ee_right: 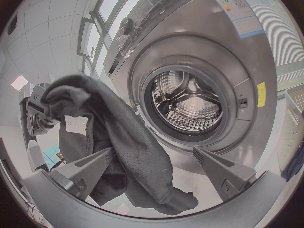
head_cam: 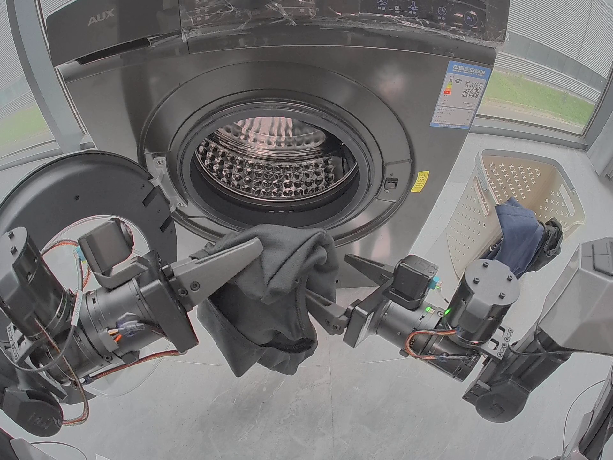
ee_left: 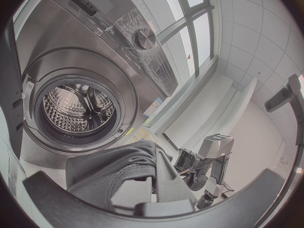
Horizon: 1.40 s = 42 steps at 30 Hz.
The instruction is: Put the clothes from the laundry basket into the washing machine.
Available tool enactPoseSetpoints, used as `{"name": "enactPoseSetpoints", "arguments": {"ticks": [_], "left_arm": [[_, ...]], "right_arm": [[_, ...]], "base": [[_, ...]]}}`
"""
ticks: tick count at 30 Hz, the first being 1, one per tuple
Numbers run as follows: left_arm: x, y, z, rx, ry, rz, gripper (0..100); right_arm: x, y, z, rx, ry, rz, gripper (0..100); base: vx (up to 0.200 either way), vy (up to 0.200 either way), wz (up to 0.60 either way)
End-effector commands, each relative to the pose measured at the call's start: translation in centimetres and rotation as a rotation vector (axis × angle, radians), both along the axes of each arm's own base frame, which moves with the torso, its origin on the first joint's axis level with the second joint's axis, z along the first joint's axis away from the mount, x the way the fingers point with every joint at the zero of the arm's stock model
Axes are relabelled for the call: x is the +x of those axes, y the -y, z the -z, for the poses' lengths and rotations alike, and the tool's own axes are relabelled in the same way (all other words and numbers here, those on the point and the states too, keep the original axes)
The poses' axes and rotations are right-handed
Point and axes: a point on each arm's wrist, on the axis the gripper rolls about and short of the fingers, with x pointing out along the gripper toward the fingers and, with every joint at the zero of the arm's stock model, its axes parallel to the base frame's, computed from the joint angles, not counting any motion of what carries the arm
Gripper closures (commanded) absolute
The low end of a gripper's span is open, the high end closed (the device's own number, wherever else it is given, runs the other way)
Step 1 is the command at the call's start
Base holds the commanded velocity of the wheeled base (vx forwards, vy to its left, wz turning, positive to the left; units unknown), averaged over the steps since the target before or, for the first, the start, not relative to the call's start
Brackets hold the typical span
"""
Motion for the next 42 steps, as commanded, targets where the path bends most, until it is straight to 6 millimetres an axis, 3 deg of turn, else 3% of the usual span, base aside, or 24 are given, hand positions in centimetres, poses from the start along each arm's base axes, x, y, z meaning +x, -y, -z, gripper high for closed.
{"name": "enactPoseSetpoints", "arguments": {"ticks": [1,9,13,14,20,26,31,32,42], "left_arm": [[0.0,0.0,0.1,0.002,-0.004,0.000,100],[0.0,0.0,0.1,0.002,-0.004,0.001,100],[-0.1,0.0,0.2,0.005,-0.007,0.001,100],[-0.1,-0.1,0.4,0.010,-0.013,0.001,100],[0.1,0.0,0.7,0.018,-0.025,-0.002,100],[0.7,0.1,1.1,0.019,-0.061,-0.010,100],[0.9,-0.1,1.3,0.024,-0.072,-0.019,100],[1.0,0.0,1.5,0.027,-0.079,-0.019,0],[1.7,0.5,3.8,0.080,-0.155,-0.023,0]], "right_arm": [[0.3,-1.4,1.3,-0.013,-0.010,-0.054,0],[2.9,-3.7,0.9,0.045,0.045,-0.054,0],[3.2,-4.3,0.6,0.068,0.062,-0.055,0],[2.9,-4.6,0.4,0.073,0.066,-0.063,100],[2.2,-3.7,-2.0,0.111,0.104,-0.058,100],[-0.5,-0.8,-4.6,0.128,0.123,-0.034,100],[-2.0,1.1,-5.6,0.134,0.124,-0.016,100],[-2.4,1.2,-5.7,0.135,0.122,-0.021,100],[-3.7,2.0,-7.4,0.179,0.155,-0.038,100]], "base": [[0.000,0.000,0.00],[0.000,0.000,0.00],[0.000,0.000,0.00],[0.000,0.000,0.00],[0.000,0.000,0.00],[0.000,0.000,0.00],[0.000,0.000,0.00],[0.000,0.000,0.00],[0.000,0.000,0.00]]}}
